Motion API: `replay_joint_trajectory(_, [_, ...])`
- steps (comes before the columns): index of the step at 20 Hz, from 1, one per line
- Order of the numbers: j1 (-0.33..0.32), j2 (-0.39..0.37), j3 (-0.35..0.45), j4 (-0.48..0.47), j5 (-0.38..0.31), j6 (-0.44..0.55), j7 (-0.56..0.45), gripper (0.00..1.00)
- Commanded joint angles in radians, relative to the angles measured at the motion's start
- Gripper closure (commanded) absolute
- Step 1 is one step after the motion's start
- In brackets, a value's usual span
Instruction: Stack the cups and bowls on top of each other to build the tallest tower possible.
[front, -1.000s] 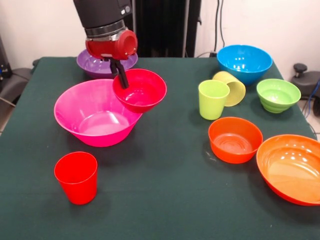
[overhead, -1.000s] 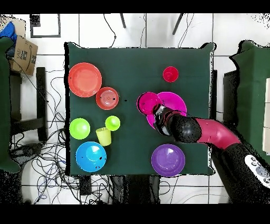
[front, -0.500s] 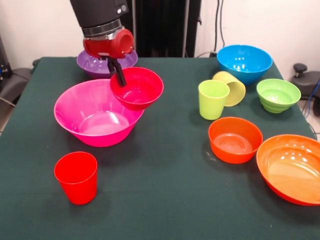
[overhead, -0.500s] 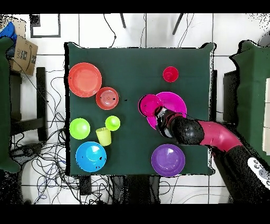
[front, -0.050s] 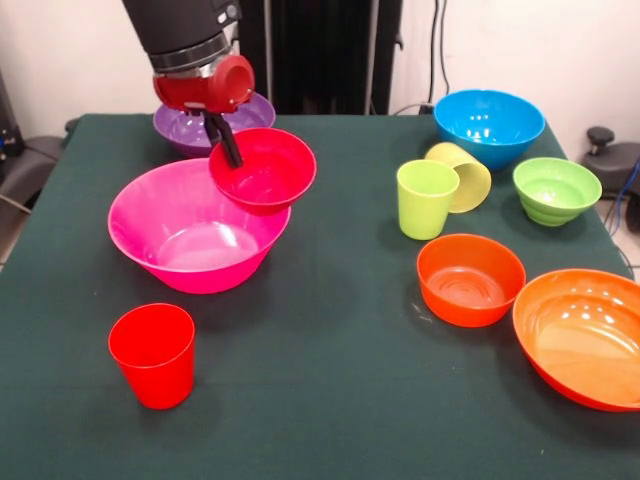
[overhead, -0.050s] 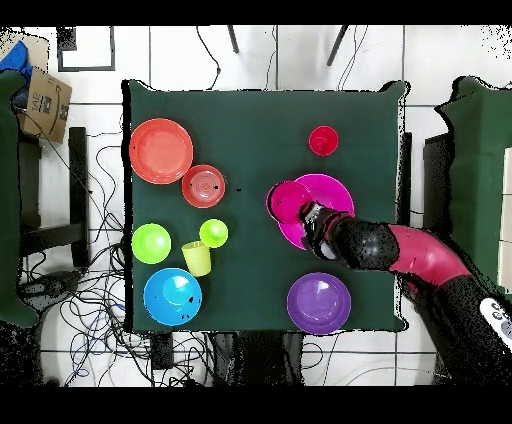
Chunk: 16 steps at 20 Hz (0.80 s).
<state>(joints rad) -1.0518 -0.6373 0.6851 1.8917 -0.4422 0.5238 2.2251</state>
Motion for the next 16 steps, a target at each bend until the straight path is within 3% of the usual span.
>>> replay_joint_trajectory(1, [0.015, 0.071, 0.060, -0.124, -0.070, 0.161, -0.314, 1.00])
replay_joint_trajectory(16, [0.025, 0.163, 0.052, -0.311, -0.109, 0.217, -0.380, 1.00])
